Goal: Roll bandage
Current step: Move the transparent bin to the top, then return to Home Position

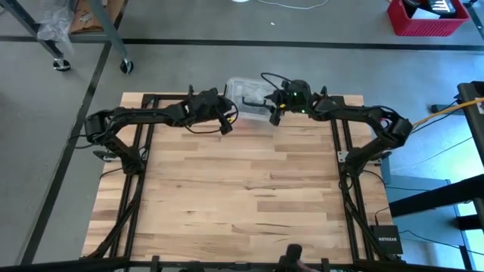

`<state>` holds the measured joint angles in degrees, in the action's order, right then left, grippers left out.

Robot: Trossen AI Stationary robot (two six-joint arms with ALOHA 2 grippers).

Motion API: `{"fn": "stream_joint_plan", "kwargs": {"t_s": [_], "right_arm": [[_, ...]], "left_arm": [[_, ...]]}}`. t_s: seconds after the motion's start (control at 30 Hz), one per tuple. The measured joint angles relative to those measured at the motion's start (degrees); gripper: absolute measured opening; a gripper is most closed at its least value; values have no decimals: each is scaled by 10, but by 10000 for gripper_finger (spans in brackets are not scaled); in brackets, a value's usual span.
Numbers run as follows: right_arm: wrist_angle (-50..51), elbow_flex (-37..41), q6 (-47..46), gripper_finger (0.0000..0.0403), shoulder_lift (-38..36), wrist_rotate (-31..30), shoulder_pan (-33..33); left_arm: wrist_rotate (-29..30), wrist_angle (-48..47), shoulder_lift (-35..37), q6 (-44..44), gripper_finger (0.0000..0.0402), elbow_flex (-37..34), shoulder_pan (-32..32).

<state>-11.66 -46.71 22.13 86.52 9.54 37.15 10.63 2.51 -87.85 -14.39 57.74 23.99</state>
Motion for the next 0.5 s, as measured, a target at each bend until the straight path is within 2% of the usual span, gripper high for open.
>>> {"fn": "stream_joint_plan", "kwargs": {"t_s": [0.2, 0.33, 0.4, 0.5], "right_arm": [[25, -29, 0, 167, 2, 8, 10], [158, -77, -31, 167, -53, 6, -14], [227, -105, -52, 165, -96, 17, -35], [306, -109, -88, 135, -156, 50, -81]], "left_arm": [[-2, 1, 4, 27, 153, 0, 8], [-16, -4, 50, 35, 153, 0, -37], [-17, -37, 86, 34, 147, 0, -67], [-13, -102, 145, 39, 102, -3, -109]]}}
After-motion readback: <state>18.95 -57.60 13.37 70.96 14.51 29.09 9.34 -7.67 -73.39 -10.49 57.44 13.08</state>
